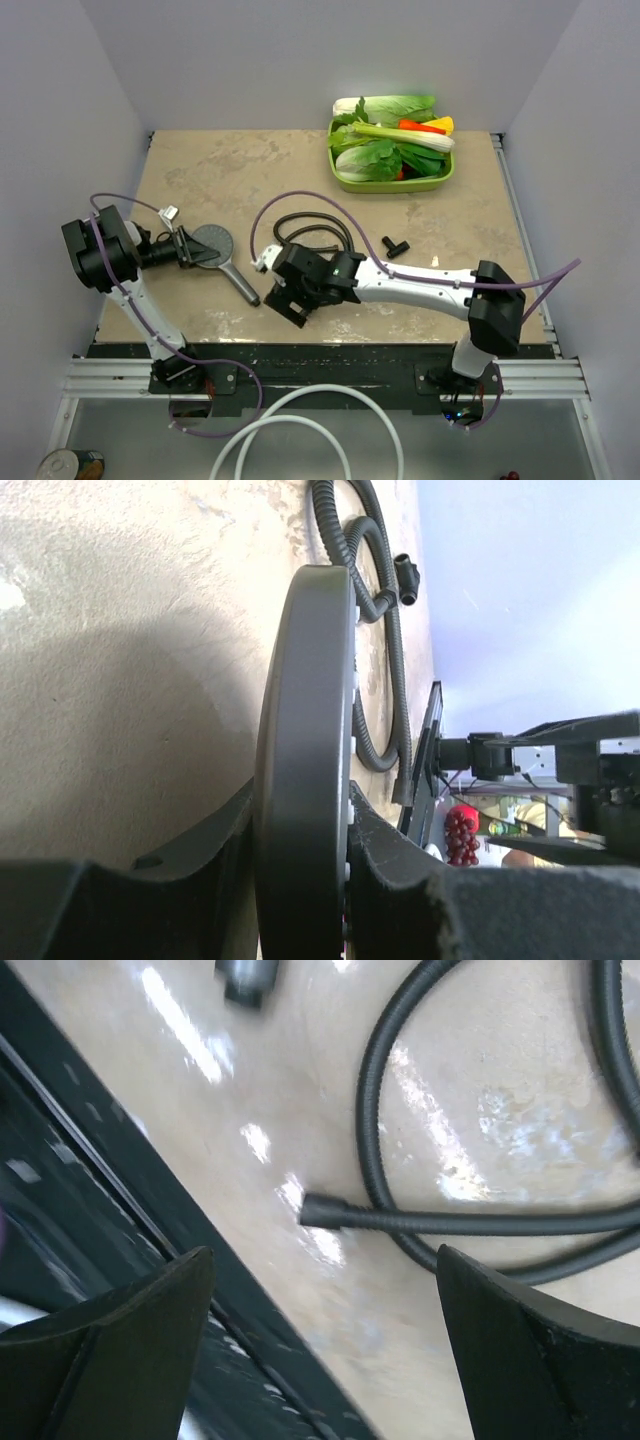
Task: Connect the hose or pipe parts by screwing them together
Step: Pick up the bathroom fixture from the center of the board, then pick up the pipeline from the center of the board.
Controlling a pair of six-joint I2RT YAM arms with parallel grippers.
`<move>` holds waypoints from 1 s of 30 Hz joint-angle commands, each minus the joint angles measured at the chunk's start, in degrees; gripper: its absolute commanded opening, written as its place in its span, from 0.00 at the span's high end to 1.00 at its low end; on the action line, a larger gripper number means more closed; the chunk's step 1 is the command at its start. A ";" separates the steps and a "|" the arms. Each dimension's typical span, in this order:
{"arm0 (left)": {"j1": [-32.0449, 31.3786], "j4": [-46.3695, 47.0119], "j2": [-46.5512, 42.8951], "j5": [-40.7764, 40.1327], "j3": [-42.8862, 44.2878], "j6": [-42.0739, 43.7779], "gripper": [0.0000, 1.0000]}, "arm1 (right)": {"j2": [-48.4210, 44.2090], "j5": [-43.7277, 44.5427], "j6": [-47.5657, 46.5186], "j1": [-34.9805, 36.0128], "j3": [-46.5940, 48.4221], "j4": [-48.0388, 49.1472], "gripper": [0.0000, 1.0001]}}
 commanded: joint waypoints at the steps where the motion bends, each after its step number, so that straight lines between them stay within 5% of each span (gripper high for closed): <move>1: 0.78 -8.94 2.09 2.39 3.81 14.99 1.00 | -3.79 6.82 -29.59 2.39 -5.44 -6.58 0.04; 7: 0.87 -4.06 1.39 1.43 0.40 12.74 1.00 | -7.67 5.08 -39.44 2.39 -12.04 1.25 0.03; 14: 0.78 17.13 -6.17 -3.49 -7.78 -6.69 1.00 | -5.39 1.22 -45.51 2.30 -16.17 13.20 0.08; 22: 0.87 7.65 -1.95 -1.30 -4.54 1.20 1.00 | 1.72 -5.38 -49.03 2.30 -17.58 20.59 0.25; 30: 0.87 7.56 -2.57 -1.12 -4.71 1.91 1.00 | 2.61 -7.84 -48.95 1.33 -17.67 21.30 0.43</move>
